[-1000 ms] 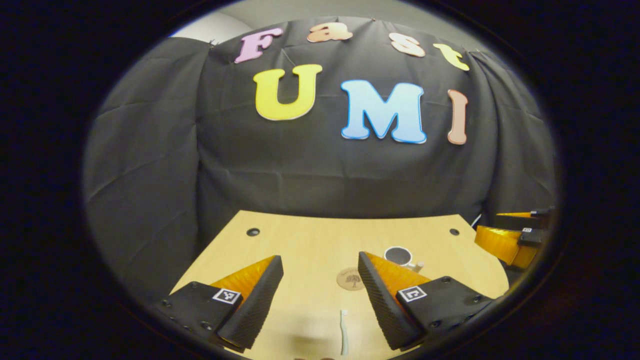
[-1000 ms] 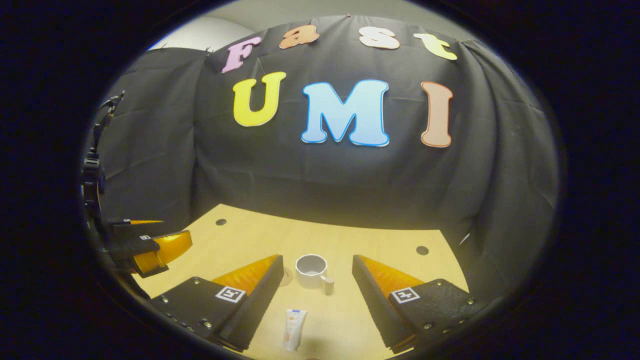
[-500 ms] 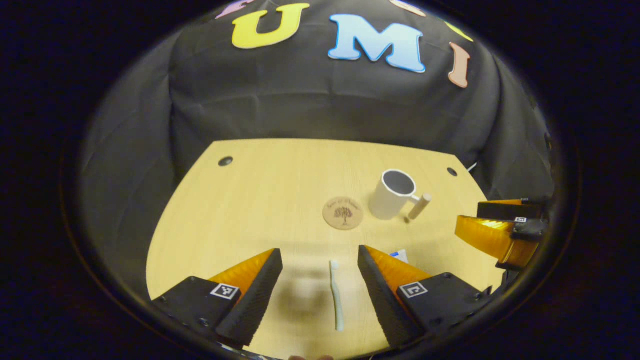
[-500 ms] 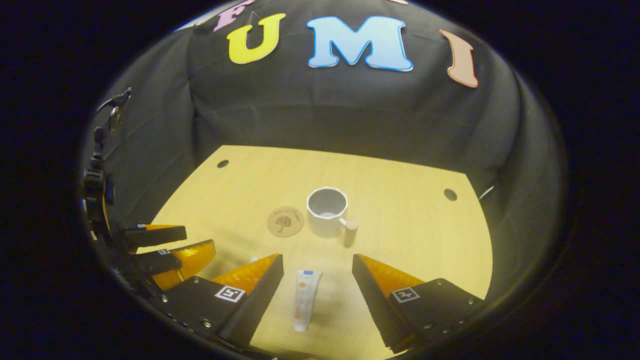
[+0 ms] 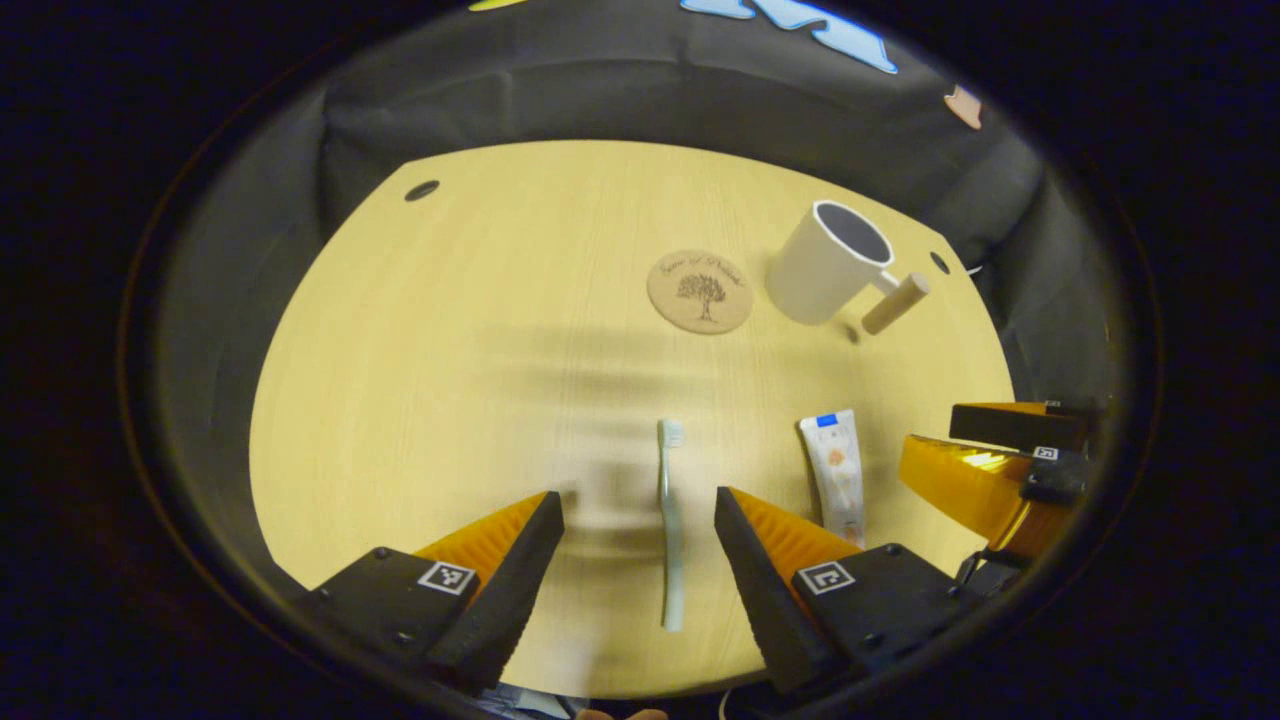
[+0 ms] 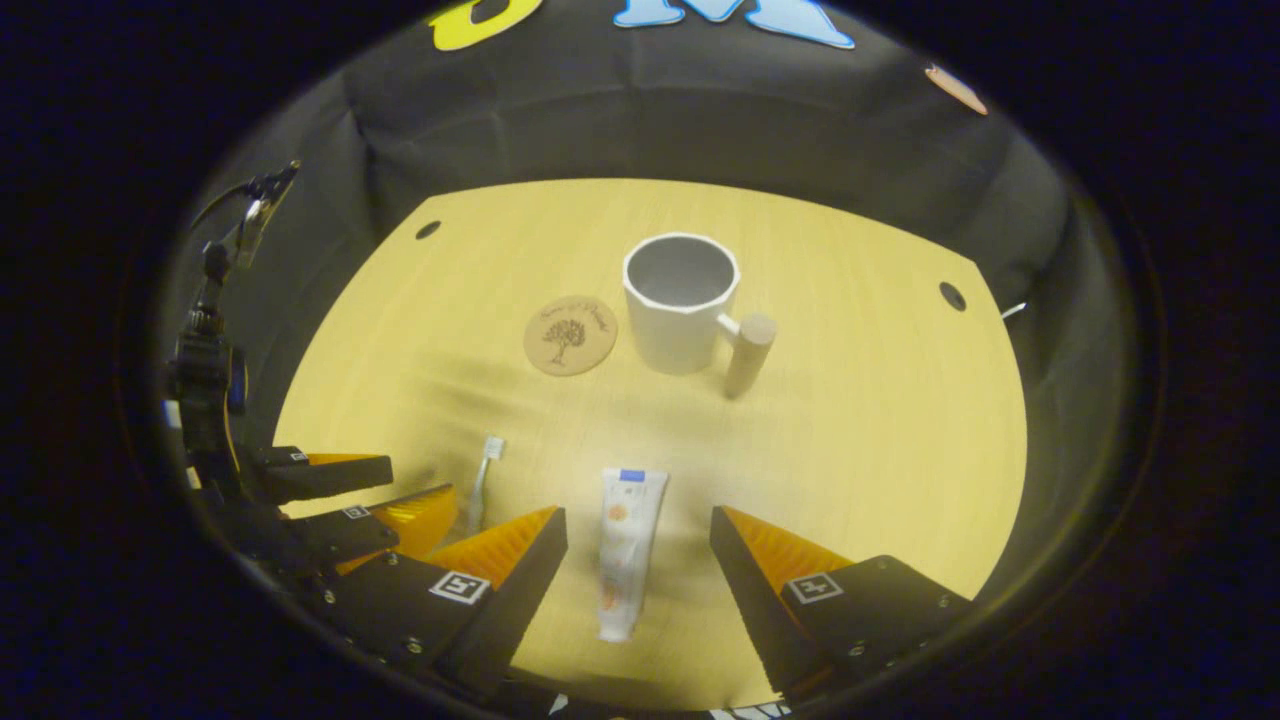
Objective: Put the toothbrush and toothpaste on the desktop into the cup, then pick up the cup and place it on the coaster on the desktop.
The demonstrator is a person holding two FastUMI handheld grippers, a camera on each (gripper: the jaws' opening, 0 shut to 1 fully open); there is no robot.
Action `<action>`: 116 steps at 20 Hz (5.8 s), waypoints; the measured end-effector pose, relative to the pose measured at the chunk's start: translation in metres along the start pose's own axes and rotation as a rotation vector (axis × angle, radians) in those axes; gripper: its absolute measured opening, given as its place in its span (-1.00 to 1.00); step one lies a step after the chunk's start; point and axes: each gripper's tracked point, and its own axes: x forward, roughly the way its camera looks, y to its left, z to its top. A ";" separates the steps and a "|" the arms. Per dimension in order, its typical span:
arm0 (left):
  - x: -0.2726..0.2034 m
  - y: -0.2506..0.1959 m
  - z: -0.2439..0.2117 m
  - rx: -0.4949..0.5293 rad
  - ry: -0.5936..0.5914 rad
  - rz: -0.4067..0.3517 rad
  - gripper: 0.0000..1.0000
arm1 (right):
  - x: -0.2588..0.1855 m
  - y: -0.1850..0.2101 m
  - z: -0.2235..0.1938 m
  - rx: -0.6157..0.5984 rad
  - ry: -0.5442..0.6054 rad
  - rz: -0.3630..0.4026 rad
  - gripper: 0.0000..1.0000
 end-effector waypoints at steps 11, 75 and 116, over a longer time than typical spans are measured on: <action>0.040 0.009 -0.038 -0.010 0.179 0.068 1.00 | 0.054 -0.003 -0.047 0.035 0.220 -0.023 0.84; -0.059 0.032 0.101 0.011 -0.369 0.013 -0.78 | -0.004 -0.042 0.000 0.244 -0.114 0.117 -0.40; -0.170 0.000 0.203 0.097 -0.715 -0.071 -0.80 | 0.006 -0.106 0.208 0.399 -0.610 0.024 -0.41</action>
